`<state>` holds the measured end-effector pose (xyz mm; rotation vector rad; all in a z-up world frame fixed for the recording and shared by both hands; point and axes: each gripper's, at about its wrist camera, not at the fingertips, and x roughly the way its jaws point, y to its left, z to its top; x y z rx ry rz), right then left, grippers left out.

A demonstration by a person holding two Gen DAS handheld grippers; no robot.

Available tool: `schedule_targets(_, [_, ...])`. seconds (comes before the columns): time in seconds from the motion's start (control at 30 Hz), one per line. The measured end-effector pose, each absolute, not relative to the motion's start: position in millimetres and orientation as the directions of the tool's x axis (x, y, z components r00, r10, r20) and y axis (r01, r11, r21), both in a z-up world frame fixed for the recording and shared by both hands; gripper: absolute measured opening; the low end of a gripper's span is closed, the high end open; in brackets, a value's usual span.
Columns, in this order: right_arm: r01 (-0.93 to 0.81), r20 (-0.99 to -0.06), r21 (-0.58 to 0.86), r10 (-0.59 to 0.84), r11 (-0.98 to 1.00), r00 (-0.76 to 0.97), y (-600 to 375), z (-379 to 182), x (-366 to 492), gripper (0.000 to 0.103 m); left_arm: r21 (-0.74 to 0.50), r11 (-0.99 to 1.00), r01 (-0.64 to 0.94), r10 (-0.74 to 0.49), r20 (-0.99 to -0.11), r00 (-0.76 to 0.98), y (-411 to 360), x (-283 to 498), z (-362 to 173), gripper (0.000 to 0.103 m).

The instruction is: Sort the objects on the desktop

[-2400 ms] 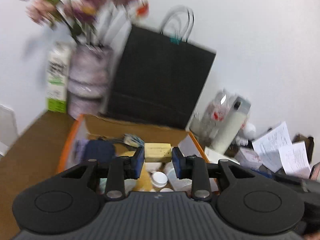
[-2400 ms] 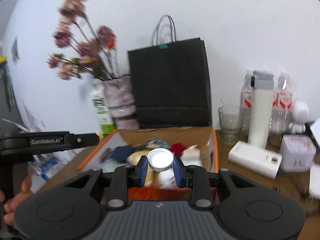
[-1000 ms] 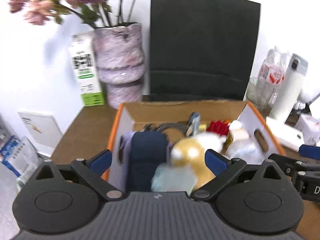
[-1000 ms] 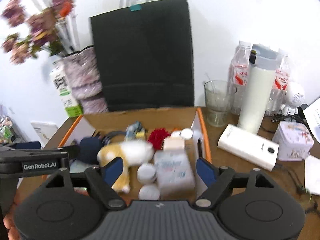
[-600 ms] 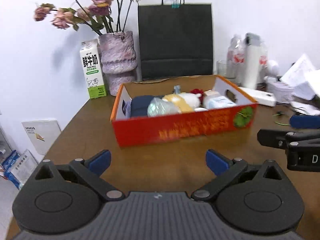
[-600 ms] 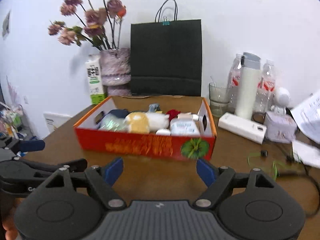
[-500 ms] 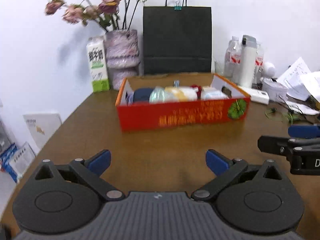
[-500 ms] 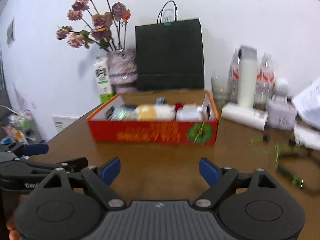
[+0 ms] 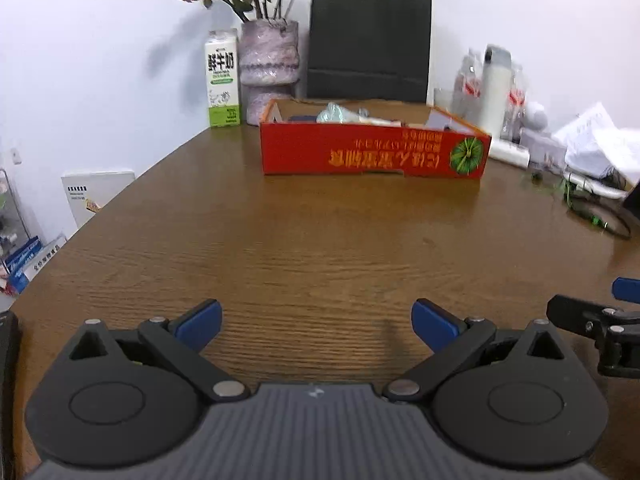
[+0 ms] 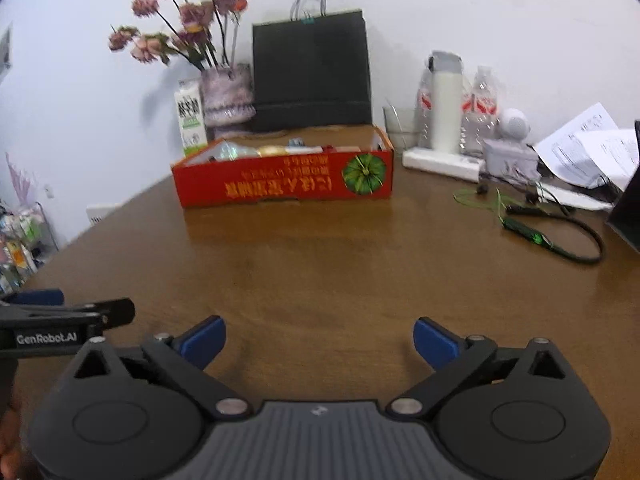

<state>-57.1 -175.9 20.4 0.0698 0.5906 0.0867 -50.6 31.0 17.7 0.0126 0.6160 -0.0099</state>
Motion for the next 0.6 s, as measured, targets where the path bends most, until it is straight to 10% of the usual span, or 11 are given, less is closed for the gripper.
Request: schedule_targets(0.6, [-0.056,-0.645,0.023,0.058,0.998,0.762,-144.0,-0.8,-12.9,0.103,0.060,0.997,0.039,0.008,-0.635,0.773,24.8,-18.9,-2.3,0.103])
